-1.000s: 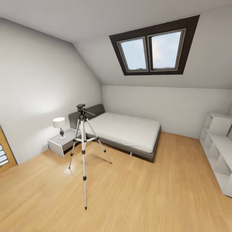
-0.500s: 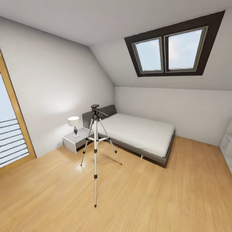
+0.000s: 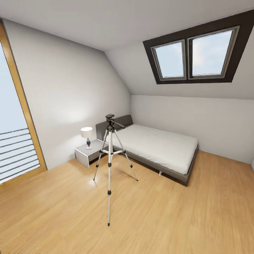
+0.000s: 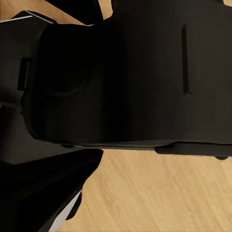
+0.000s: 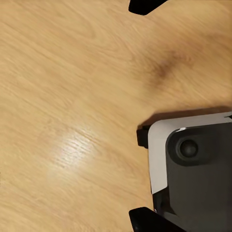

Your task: Attach the digital camera to the camera tripod in the bedroom.

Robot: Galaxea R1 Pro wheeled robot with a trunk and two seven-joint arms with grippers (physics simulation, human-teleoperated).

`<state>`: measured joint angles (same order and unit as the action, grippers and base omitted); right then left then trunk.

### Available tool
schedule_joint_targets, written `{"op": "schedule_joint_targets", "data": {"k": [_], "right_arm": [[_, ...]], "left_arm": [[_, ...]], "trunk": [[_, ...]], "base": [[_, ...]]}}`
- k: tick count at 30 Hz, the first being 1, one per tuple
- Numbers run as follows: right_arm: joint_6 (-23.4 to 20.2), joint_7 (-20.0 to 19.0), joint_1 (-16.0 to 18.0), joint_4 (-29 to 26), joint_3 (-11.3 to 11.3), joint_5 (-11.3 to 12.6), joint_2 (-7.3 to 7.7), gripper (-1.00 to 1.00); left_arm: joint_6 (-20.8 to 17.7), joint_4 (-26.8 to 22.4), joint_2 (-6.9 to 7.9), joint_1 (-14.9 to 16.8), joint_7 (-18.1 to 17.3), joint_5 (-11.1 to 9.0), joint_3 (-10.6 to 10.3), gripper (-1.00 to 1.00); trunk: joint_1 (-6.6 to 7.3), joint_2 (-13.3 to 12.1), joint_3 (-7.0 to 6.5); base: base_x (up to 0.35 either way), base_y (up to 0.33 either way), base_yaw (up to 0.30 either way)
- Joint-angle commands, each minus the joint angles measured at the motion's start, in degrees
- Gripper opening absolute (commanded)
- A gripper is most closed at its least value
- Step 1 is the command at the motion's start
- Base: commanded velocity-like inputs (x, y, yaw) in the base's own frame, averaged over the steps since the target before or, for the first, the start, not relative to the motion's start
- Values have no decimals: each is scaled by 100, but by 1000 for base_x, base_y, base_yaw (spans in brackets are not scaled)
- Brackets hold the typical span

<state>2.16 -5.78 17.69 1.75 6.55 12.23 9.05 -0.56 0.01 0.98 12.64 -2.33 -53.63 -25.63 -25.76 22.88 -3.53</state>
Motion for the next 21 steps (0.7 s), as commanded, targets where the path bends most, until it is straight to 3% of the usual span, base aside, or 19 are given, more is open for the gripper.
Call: {"op": "schedule_joint_targets", "data": {"k": [1,21], "right_arm": [[23,-29,6,18,48,60,1,100],[30,-20,6,18,48,60,2,100]], "left_arm": [[-5,3,0,2,-27,-48,-48,-100],[-5,6,-1,2,-7,-51,-48,-100]], "trunk": [[-2,4,2],[-2,4,2]], "base": [[0,0,252],[0,0,266]]}}
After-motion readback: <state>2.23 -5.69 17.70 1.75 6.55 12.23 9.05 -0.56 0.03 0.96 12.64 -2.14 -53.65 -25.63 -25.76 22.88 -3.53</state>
